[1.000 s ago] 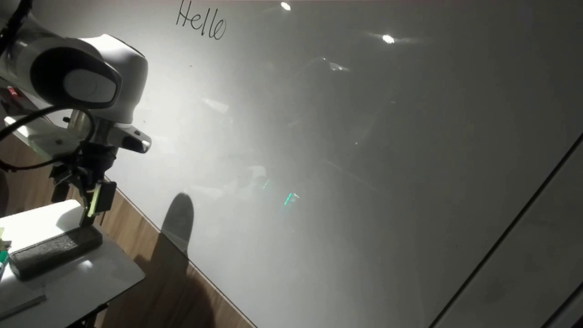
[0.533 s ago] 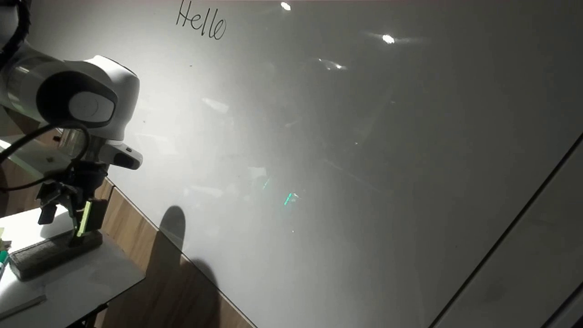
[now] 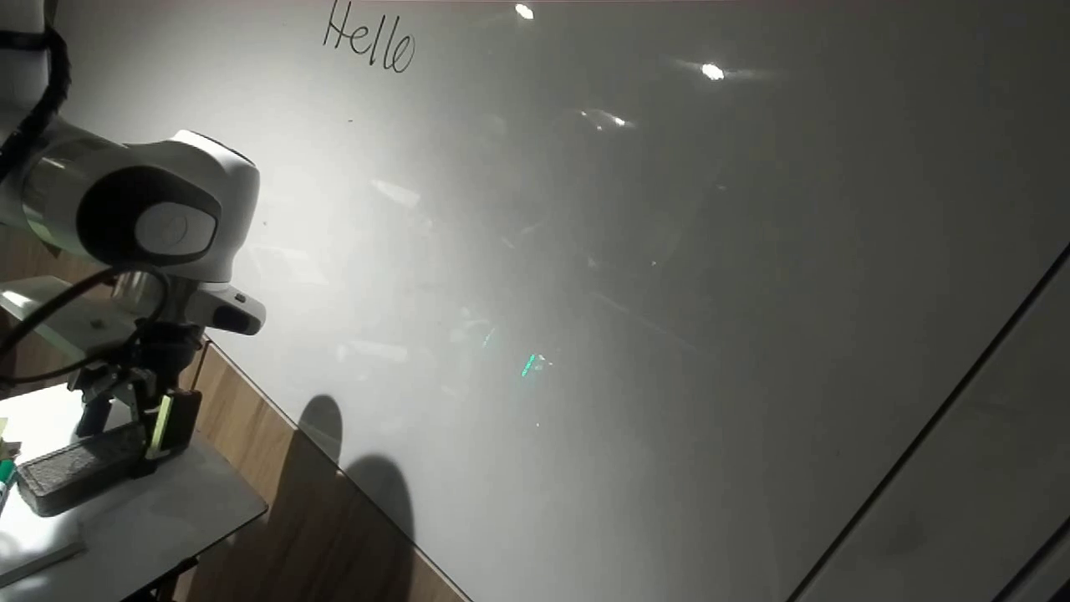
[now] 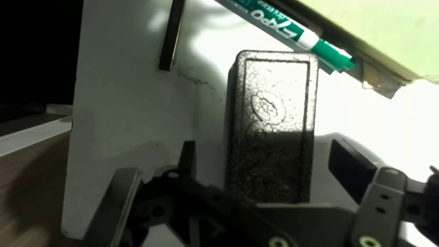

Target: Erase the words on the whiteboard

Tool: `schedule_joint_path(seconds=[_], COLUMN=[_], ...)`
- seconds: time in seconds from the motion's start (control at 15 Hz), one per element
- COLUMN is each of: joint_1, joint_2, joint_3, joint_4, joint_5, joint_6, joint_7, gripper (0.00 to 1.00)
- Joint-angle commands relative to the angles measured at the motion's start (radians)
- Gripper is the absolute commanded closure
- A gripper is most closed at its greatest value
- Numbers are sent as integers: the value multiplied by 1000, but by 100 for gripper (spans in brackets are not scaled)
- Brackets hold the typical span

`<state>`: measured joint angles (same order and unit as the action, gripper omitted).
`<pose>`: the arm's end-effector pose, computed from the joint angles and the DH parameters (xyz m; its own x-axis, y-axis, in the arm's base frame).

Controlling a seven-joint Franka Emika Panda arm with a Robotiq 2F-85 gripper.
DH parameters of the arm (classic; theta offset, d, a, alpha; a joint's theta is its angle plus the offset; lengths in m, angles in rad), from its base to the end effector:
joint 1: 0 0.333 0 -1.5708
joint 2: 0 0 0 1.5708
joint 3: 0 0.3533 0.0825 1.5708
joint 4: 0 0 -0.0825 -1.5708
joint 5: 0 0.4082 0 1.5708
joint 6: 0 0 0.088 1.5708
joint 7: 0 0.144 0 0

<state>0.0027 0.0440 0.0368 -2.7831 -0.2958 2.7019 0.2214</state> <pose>0.3708 0.0203 0.1656 0.9897 0.0866 -0.1138 0.0998 -0.9882 0.1165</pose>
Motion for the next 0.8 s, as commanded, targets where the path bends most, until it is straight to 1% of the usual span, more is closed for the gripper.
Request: schedule_joint_path(seconds=[0.0, 0.2, 0.27, 0.33, 0.47, 0.73], joint_1=[6, 8, 10, 13, 22, 40], joint_2=[7, -1, -8, -19, -65, -234], joint_3=[-27, -31, -30, -27, -15, 11], joint_4=[2, 6, 8, 10, 16, 41], joint_5=[-27, -27, -24, -24, 3, 110], joint_6=[41, 37, 32, 24, -2, -47], joint_7=[14, 14, 11, 11, -11, -85], gripper=[32, 58, 65, 69, 69, 69])
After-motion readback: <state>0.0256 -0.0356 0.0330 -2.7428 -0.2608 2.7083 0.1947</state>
